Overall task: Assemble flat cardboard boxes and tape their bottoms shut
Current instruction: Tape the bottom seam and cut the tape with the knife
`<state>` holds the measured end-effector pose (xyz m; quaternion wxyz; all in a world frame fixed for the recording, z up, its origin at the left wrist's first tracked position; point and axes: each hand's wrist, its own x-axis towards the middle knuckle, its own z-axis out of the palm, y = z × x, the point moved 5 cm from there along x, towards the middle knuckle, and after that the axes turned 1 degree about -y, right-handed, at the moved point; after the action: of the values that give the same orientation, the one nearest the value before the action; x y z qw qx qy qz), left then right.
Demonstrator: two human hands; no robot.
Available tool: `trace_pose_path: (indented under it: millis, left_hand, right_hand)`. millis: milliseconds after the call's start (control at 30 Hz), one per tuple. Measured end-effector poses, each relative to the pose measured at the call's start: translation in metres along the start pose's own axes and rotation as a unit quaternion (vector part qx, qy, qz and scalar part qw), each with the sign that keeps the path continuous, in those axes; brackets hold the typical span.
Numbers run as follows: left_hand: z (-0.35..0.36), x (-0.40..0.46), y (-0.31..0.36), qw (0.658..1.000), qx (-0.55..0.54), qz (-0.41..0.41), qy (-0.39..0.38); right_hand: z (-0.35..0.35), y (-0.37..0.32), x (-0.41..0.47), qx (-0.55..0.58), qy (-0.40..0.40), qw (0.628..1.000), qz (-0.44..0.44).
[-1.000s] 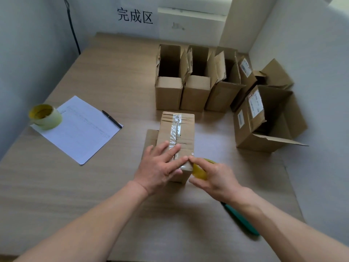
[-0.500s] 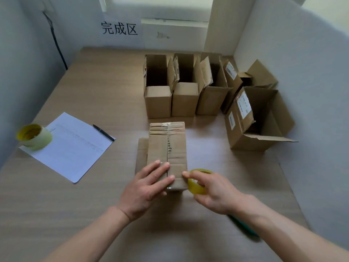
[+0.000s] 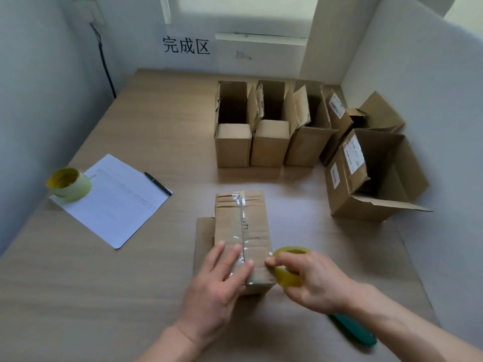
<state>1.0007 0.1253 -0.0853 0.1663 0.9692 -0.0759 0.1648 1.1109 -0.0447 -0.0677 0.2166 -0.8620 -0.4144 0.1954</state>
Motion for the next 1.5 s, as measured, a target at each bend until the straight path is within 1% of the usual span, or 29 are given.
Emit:
trace_pose_path:
  millis: [33, 100, 167, 233, 267, 333, 400, 433, 467, 533, 567, 600, 667, 700, 800, 867, 1000, 1233, 1367, 1400, 1433, 1467, 1500]
  left_hand:
    - [-0.002, -0.002, 0.006, 0.999, 0.027, -0.008, -0.018]
    - [-0.010, 0.014, 0.010, 0.993, 0.079, -0.025, -0.078]
    - [-0.012, 0.043, 0.011, 0.979, 0.103, -0.030, -0.173]
    - [-0.007, 0.069, 0.012, 0.964, 0.081, -0.020, -0.252]
    - [-0.003, 0.079, 0.015, 0.959, 0.060, -0.008, -0.276]
    - [0.006, 0.089, 0.020, 0.953, 0.026, 0.021, -0.300]
    - [0.015, 0.094, 0.019, 0.944, 0.004, 0.032, -0.327]
    - [0.019, 0.095, 0.017, 0.940, -0.003, 0.029, -0.340]
    - [0.022, 0.095, 0.015, 0.935, -0.008, 0.023, -0.353]
    - [0.025, 0.098, 0.013, 0.928, -0.026, 0.005, -0.372]
    - [0.026, 0.099, 0.012, 0.924, -0.040, -0.010, -0.379]
    - [0.026, 0.101, 0.012, 0.922, -0.049, -0.024, -0.383]
    - [0.026, 0.108, 0.014, 0.922, -0.046, -0.043, -0.381]
    - [0.026, 0.114, 0.015, 0.924, -0.036, -0.052, -0.378]
    - [0.029, 0.131, 0.023, 0.932, 0.015, -0.052, -0.360]
    - [0.033, 0.138, 0.029, 0.929, 0.046, -0.049, -0.364]
    - [0.034, 0.144, 0.027, 0.912, 0.052, -0.125, -0.387]
    - [0.038, 0.136, 0.020, 0.920, 0.045, -0.140, -0.363]
    - [0.038, 0.136, 0.018, 0.917, 0.032, -0.181, -0.352]
    - [0.038, 0.135, 0.018, 0.919, 0.031, -0.191, -0.344]
    - [0.038, 0.134, 0.018, 0.921, 0.033, -0.199, -0.334]
    - [0.038, 0.132, 0.018, 0.922, 0.037, -0.207, -0.324]
    - [0.038, 0.129, 0.017, 0.924, 0.041, -0.215, -0.313]
  right_hand:
    - [0.002, -0.003, -0.002, 0.006, -0.010, 1.000, -0.012]
    - [0.002, -0.004, -0.001, 0.007, -0.027, 1.000, -0.015]
    - [-0.001, 0.000, 0.000, 0.001, -0.055, 0.998, -0.008]
    - [-0.002, 0.005, -0.004, 0.010, -0.091, 0.996, 0.007]
    - [-0.001, 0.009, -0.007, 0.023, -0.104, 0.994, 0.022]
    - [0.003, 0.019, -0.013, 0.057, -0.113, 0.990, 0.055]
    - [0.003, 0.028, -0.019, 0.069, -0.121, 0.988, 0.073]
    - [0.000, 0.031, -0.021, 0.051, -0.135, 0.987, 0.070]
    - [-0.005, 0.032, -0.021, -0.002, -0.148, 0.988, 0.054]
    - [-0.022, 0.029, -0.010, -0.176, -0.119, 0.977, -0.009]
    - [-0.030, 0.026, -0.001, -0.244, -0.089, 0.965, -0.030]
    - [-0.036, 0.023, 0.008, -0.288, -0.063, 0.955, -0.037]
    - [-0.044, 0.016, 0.024, -0.327, -0.024, 0.944, -0.040]
    - [-0.043, 0.014, 0.028, -0.323, -0.014, 0.945, -0.038]
    - [-0.036, 0.014, 0.032, -0.276, 0.008, 0.961, -0.028]
    - [-0.033, 0.016, 0.032, -0.259, 0.012, 0.966, -0.018]
    - [-0.032, 0.012, 0.032, -0.260, 0.059, 0.963, -0.035]
    - [-0.031, 0.000, 0.015, -0.204, 0.150, 0.967, -0.036]
    - [-0.039, -0.003, 0.011, -0.102, 0.138, 0.985, -0.027]
    - [-0.042, -0.002, 0.008, -0.060, 0.153, 0.986, -0.028]
    - [-0.044, 0.002, 0.002, -0.019, 0.194, 0.980, -0.026]
    - [-0.046, 0.008, -0.008, 0.009, 0.261, 0.965, -0.017]
    - [-0.045, 0.018, -0.022, 0.023, 0.336, 0.941, 0.010]
